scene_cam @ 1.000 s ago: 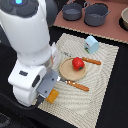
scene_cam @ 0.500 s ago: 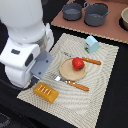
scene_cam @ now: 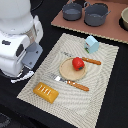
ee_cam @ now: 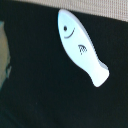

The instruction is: Interact with the objects in diverse but meaningful ways.

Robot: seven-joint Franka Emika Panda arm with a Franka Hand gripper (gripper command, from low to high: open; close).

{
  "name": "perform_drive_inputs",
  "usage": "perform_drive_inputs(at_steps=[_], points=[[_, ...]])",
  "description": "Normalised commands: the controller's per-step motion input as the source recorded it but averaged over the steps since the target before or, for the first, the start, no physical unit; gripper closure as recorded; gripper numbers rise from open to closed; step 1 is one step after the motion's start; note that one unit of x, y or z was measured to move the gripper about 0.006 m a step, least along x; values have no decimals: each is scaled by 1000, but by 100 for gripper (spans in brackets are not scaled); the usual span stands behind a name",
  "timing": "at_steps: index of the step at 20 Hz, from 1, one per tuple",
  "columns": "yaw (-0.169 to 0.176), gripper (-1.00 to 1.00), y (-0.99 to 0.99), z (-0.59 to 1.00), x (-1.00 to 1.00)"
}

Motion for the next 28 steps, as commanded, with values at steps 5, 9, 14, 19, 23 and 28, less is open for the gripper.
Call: perform_drive_inputs(at_steps=[5, 9, 14, 19, 23, 28], points=[[184, -100, 0, 0, -10], [85, -100, 0, -151, -131], [88, -100, 0, -319, -295], [85, -100, 0, -359, -334], [44, -100, -42, -289, -239], [28, -100, -14, -306, -275]])
